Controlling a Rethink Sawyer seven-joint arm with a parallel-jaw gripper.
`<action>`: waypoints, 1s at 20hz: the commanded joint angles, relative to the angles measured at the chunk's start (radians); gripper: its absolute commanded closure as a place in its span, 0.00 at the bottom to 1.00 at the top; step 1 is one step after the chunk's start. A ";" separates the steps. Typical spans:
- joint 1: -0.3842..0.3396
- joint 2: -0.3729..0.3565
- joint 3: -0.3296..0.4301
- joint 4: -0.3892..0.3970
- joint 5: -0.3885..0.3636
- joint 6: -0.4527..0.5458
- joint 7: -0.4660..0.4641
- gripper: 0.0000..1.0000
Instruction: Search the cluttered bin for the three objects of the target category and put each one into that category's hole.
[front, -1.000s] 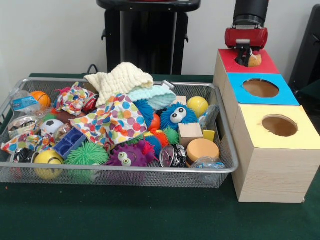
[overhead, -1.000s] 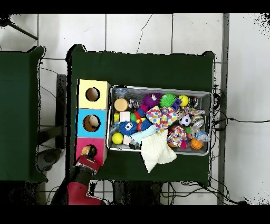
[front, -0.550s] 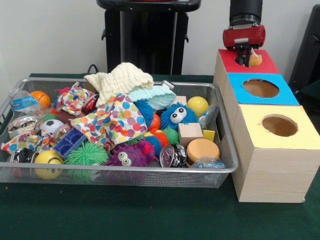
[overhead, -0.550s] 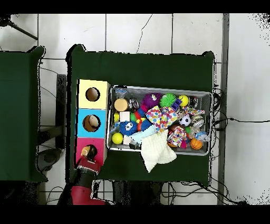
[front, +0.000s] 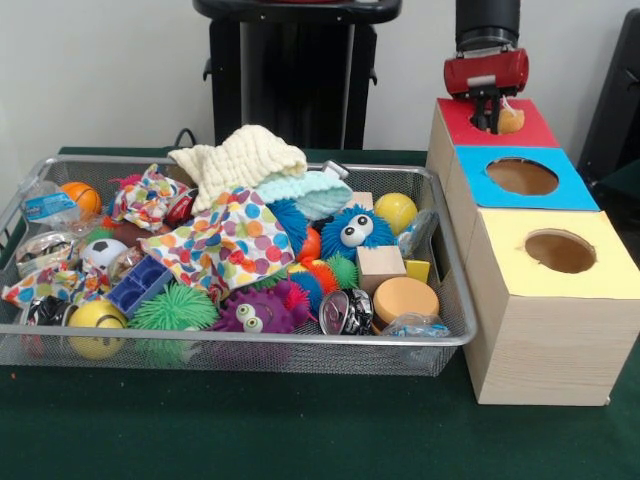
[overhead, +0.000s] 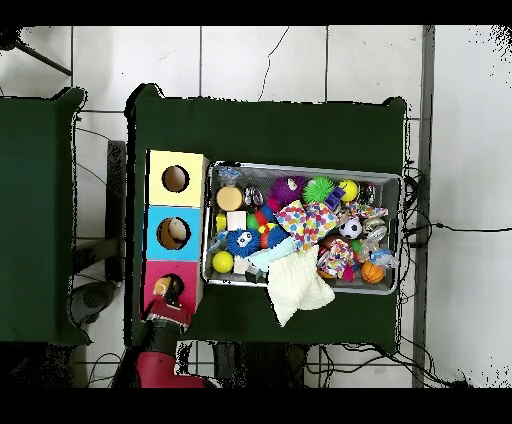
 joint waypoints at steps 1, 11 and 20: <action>0.097 0.205 0.233 -0.083 0.045 0.566 -0.060 1.00; 0.117 0.221 0.207 -0.089 0.029 0.581 -0.070 1.00; 0.098 0.252 0.202 -0.096 -0.014 0.609 -0.095 1.00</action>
